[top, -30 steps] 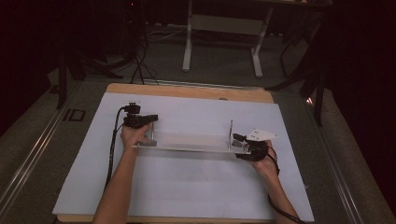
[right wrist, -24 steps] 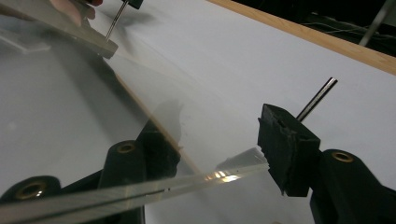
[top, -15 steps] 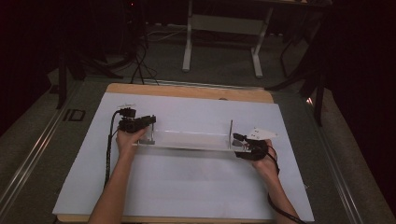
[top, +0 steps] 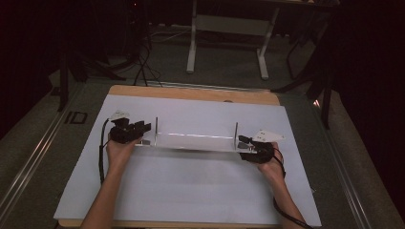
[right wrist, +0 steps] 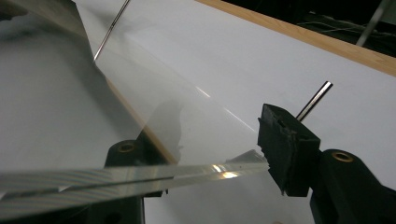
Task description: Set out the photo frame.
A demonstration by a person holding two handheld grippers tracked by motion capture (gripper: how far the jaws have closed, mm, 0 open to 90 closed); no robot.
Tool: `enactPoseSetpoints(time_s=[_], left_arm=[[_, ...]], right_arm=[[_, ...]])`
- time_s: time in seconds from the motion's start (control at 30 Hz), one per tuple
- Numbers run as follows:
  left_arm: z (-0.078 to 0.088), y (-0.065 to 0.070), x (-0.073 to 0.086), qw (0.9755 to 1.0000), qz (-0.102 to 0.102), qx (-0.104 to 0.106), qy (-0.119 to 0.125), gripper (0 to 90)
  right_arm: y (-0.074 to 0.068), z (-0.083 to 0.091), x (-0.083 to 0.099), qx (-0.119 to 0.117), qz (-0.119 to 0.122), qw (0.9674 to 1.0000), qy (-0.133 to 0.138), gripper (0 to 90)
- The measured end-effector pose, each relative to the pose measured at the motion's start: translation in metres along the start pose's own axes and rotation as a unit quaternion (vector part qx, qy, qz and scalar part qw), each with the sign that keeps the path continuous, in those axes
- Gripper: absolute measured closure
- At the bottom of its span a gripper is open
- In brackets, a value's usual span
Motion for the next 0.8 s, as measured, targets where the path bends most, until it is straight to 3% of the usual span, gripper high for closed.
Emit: enactPoseSetpoints(time_s=[0.37,0.43,0.47,0.5,0.57,0.67,0.73,0.8], left_arm=[[0.024,0.004,0.025,0.9988,-0.048,0.009,-0.003,56.0],[0.031,0.011,0.028,0.9974,-0.067,0.022,0.014,55.7],[0.031,0.011,0.028,0.9974,-0.067,0.022,0.014,55.6],[0.036,0.013,0.029,0.9961,-0.081,0.027,0.02,55.6],[0.039,0.015,0.029,0.9955,-0.084,0.034,0.026,55.6],[0.04,0.016,0.029,0.9951,-0.088,0.036,0.027,55.0],[0.041,0.022,0.032,0.9934,-0.099,0.053,0.023,51.1],[0.039,0.027,0.034,0.9917,-0.116,0.052,0.017,50.4]], right_arm=[[0.001,0.0,-0.002,0.002,-0.005,1.0,0.0,46.5],[0.002,0.0,-0.002,0.002,-0.006,1.0,-0.001,46.6],[0.002,0.0,-0.002,0.002,-0.006,1.0,-0.001,46.6],[0.002,0.0,-0.002,0.002,-0.007,1.0,0.0,46.5],[0.002,0.0,-0.002,0.002,-0.007,1.0,-0.001,46.5],[0.002,0.0,-0.002,0.001,-0.008,1.0,-0.002,46.5],[0.002,0.0,-0.003,0.0,-0.009,1.0,-0.002,46.5],[0.002,0.0,-0.003,0.0,-0.009,1.0,-0.002,46.5]])
Point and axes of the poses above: each handheld gripper's, and its own axes: z roughly backward along the jaws, x roughly out of its underside, y roughly to its right, the point moved 10 cm from there along -z, roughly forward along the jaws, and after that the axes turned 9 degrees about z, right-handed, at the moved point
